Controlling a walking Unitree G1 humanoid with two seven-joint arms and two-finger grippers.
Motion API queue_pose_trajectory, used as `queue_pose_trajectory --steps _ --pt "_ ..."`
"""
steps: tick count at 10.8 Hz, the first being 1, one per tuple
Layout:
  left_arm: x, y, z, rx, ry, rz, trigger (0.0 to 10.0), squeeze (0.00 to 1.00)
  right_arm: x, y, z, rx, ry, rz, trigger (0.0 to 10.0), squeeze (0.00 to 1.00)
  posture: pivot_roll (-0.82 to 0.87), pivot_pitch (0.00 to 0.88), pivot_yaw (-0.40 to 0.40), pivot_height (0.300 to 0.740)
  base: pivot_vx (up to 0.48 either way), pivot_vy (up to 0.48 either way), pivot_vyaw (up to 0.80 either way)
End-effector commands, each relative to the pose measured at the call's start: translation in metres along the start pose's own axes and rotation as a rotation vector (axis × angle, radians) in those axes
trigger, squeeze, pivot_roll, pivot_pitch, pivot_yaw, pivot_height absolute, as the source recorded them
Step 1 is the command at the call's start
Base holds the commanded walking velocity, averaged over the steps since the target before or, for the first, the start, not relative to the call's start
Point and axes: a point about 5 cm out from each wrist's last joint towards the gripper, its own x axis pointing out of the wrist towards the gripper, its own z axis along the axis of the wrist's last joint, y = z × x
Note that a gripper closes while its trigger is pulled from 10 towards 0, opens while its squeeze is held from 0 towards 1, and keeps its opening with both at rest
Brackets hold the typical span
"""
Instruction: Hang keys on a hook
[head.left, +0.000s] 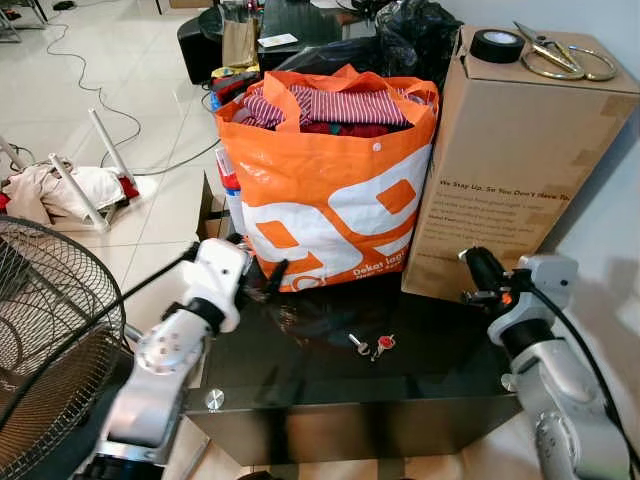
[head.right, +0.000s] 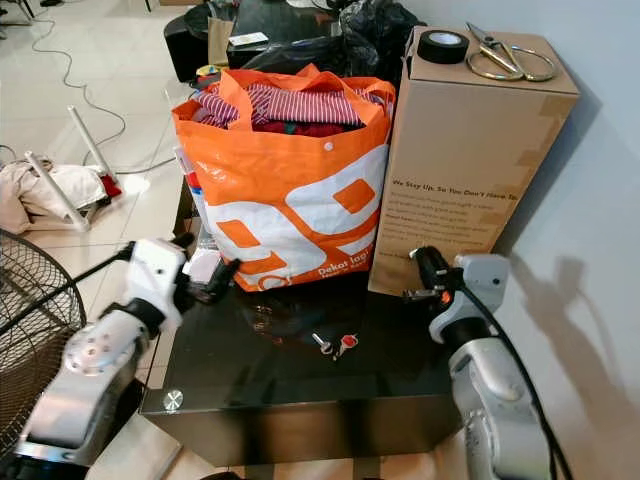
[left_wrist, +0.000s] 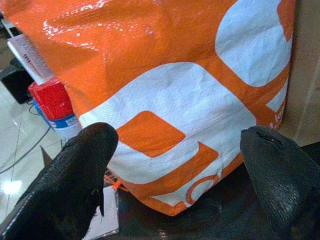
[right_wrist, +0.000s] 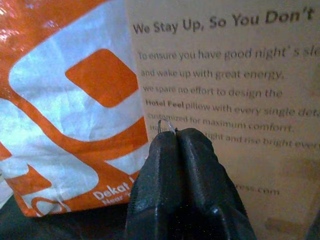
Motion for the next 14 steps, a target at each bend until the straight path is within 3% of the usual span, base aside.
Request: queue_pose_trajectory --steps 1,2,3,5,7,11,14 --pt "0.0 0.001 0.0 0.022 0.007 0.019 10.0 0.22 -0.001 0.004 0.003 -0.024 0.0 -0.005 0.0 0.0 -0.08 0.0 0.066 0.74 0.0 0.0 0.0" --pt "0.001 0.002 -0.005 0.028 0.034 0.05 10.0 0.23 0.001 0.015 0.004 -0.059 -0.002 -0.004 2.4 0.0 -0.07 0.0 0.059 0.74 0.0 0.0 0.0" --pt "0.001 0.001 -0.003 0.029 0.034 0.051 10.0 0.22 0.002 0.016 0.006 -0.077 -0.007 -0.014 10.0 0.0 -0.06 0.0 0.054 0.74 0.0 0.0 0.0" --pt "-0.001 -0.003 0.002 0.049 0.026 0.039 10.0 0.23 0.01 0.015 -0.002 -0.125 0.057 -0.045 10.0 0.0 -0.01 0.0 0.035 0.74 0.0 0.0 0.0" --pt "-0.004 -0.001 -0.002 0.04 0.036 0.073 10.0 0.22 0.009 0.012 -0.007 -0.099 0.083 -0.086 10.0 0.0 -0.02 0.0 0.023 0.74 0.0 0.0 0.0" --pt "-0.006 0.001 -0.003 0.037 0.044 0.079 10.0 0.22 0.006 0.01 -0.008 -0.101 0.093 -0.129 10.0 0.0 -0.04 0.0 0.037 0.74 0.0 0.0 0.0" --pt "0.001 0.0 -0.001 0.027 0.038 0.073 10.0 0.22 0.006 0.007 -0.005 -0.117 0.094 -0.14 10.0 0.0 -0.07 0.0 0.05 0.74 0.0 0.0 0.0"
